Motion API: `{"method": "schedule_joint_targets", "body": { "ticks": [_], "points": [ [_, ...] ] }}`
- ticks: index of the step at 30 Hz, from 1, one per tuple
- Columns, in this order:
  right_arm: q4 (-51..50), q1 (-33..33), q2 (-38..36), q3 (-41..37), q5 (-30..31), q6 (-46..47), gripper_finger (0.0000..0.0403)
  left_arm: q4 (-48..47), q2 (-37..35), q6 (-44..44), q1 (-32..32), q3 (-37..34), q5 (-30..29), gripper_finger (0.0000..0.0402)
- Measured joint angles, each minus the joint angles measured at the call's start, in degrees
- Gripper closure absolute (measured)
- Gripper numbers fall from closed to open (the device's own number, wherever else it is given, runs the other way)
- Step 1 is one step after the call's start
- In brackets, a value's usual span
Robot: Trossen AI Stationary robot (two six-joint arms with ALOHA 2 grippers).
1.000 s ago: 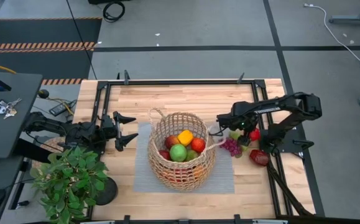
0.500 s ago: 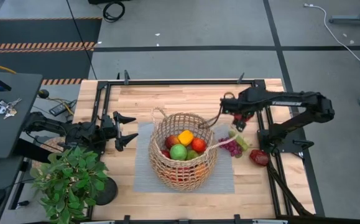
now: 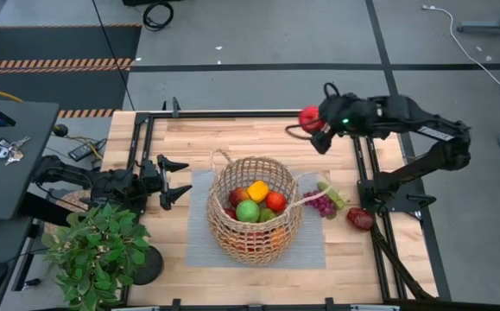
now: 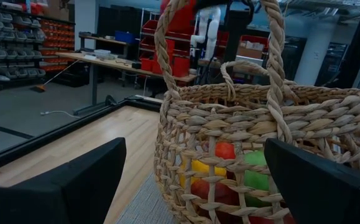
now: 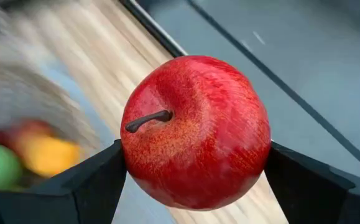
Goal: Build produce basket
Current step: Put the red apple into the brown basket
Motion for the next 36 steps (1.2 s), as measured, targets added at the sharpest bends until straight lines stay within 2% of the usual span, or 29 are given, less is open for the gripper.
{"method": "schedule_joint_targets", "body": {
  "ticks": [6,10,17,21,28,36],
  "points": [
    [17.9,5.1,-2.6,1.4,-3.4,-5.1,0.0044,0.0,0.0,0.0,0.0,0.0,0.0,0.0012],
    [25.1,8.1,-4.0,1.5,-5.8,-8.6,0.0044,0.0,0.0,0.0,0.0,0.0,0.0,0.0012],
    [26.6,12.5,-3.4,1.5,-8.9,-10.7,0.0044,0.0,0.0,0.0,0.0,0.0,0.0,0.0012],
    [30.0,16.8,-1.5,1.5,-10.6,-16.2,0.0044,0.0,0.0,0.0,0.0,0.0,0.0,0.0012],
    [30.8,22.9,3.7,1.5,-4.8,-28.7,0.0044,0.0,0.0,0.0,0.0,0.0,0.0,0.0012],
    [30.8,25.4,9.0,2.3,-3.1,-37.8,0.0044,0.0,0.0,0.0,0.0,0.0,0.0,0.0012]
  ]
}}
